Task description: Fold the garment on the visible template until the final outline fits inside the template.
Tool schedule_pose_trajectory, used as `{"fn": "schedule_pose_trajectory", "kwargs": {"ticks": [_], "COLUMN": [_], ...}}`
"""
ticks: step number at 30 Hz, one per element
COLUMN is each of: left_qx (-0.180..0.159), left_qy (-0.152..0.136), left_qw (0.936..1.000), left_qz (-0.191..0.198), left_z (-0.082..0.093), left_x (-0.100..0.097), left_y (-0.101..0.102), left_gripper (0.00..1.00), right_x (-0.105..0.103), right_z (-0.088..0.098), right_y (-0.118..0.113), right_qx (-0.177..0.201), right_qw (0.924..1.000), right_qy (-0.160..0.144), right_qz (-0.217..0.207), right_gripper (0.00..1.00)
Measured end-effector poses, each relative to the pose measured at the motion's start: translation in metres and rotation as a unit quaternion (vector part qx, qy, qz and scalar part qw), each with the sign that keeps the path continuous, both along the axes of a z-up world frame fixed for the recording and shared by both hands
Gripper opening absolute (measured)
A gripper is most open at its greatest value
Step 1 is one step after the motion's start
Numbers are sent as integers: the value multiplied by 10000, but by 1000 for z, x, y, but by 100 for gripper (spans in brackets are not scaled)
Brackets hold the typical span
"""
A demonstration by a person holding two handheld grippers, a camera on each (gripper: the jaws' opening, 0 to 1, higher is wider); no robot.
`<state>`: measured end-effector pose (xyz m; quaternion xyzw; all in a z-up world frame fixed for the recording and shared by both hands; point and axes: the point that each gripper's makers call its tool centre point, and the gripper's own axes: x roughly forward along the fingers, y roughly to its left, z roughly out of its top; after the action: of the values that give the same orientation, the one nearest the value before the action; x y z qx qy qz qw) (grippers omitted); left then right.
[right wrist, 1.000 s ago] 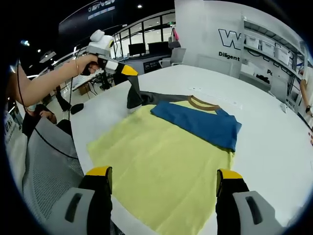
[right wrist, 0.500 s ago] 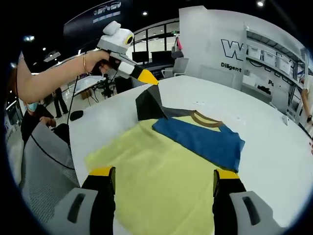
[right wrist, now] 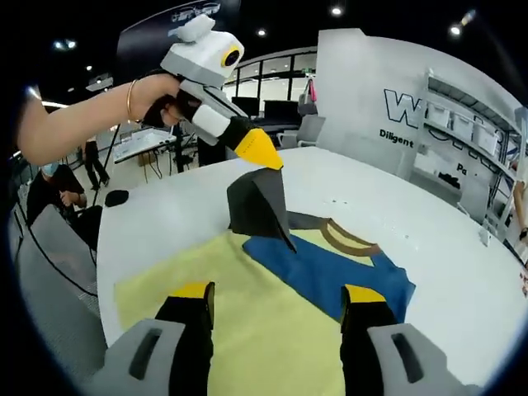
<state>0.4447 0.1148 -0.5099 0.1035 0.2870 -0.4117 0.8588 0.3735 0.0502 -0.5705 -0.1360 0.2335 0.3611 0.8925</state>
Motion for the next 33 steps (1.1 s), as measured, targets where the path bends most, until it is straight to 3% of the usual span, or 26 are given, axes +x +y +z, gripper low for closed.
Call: {"fn": "schedule_pose_trajectory", "kwargs": {"ticks": [9,13,15,19,26,33], "left_qx": [184,164,141,224,418,444], "left_qy": [48,101,168,159,-41,113], "left_qw": [9991,9989,9982,9971,9957,9949], "left_qz": [-380,-436,-563,-709,-829,-895], "left_z": [-8,-9,-10,-11,-18,-35], "left_x": [2,3,3,7,26,40], "left_y": [-20,-25,-32,-38,-49,-74], "left_gripper": [5,5,5,5,5,5], "right_x": [38,44,51,54,54,55], "right_z": [-5,-12,-25,-30,-31,-38], "right_y": [9,12,15,17,9,-13], "right_qx": [-208,-342,-514,-545,-436,-481], "right_qw": [9989,9982,9974,9970,9985,9988], "right_qy": [-398,-450,-431,-404,-200,-9], "right_qz": [104,181,266,377,273,25], "right_gripper": [36,28,24,0,0,0]}}
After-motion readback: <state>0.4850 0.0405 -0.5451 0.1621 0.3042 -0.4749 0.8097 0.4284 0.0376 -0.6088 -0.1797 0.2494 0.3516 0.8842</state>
